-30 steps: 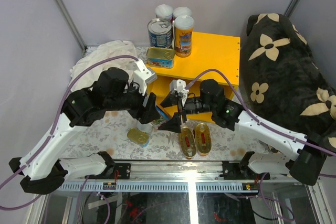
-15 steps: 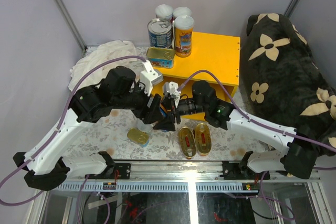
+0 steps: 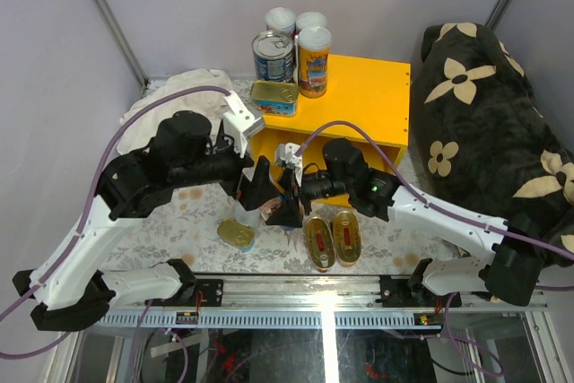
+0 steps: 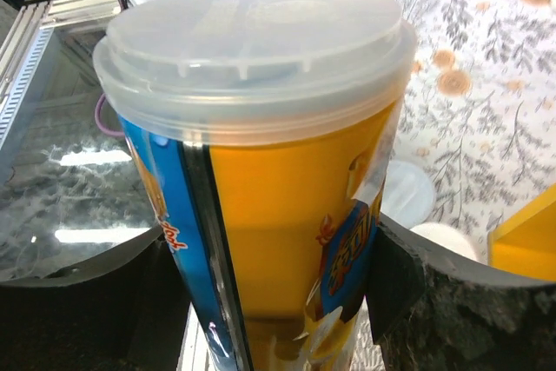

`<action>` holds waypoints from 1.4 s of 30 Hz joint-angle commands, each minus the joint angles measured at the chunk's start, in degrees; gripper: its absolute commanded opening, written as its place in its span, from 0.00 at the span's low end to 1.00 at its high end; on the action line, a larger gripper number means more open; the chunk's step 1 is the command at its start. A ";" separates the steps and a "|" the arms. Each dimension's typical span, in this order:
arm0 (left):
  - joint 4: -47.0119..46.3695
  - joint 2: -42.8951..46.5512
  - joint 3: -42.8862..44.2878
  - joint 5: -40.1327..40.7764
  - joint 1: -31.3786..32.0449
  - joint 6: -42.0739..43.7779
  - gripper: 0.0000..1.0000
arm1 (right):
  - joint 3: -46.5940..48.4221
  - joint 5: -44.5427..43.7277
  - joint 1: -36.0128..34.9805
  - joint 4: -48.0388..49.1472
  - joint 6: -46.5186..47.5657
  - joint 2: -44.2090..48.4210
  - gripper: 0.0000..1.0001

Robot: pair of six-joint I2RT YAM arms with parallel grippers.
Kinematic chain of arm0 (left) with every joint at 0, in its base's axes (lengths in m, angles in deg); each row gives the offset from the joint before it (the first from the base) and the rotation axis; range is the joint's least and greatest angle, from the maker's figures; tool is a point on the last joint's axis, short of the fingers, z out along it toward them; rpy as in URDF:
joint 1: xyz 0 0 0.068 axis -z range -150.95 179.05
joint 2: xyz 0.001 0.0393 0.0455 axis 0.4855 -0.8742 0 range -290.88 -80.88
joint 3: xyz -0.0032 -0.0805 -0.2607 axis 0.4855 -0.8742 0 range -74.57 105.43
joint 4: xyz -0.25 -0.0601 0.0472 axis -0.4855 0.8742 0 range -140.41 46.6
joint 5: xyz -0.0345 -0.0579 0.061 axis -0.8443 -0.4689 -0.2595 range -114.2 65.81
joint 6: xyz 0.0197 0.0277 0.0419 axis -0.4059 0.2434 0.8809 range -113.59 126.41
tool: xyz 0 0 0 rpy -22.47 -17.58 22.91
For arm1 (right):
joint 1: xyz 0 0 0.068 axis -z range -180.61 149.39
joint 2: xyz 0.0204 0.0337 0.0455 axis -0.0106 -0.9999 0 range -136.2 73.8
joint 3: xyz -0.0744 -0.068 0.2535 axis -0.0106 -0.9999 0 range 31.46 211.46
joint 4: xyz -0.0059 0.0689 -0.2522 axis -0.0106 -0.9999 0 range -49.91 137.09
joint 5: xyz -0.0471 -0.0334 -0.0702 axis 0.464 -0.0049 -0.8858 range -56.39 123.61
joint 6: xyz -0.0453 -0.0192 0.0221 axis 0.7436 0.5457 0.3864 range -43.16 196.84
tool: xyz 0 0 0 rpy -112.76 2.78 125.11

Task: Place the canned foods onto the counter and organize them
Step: Place the canned food on the counter.

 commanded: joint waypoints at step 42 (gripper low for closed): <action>-26.24 16.49 -31.95 23.79 -29.90 -10.07 1.00 | 28.45 -54.29 -0.03 -2.09 9.21 14.99 0.00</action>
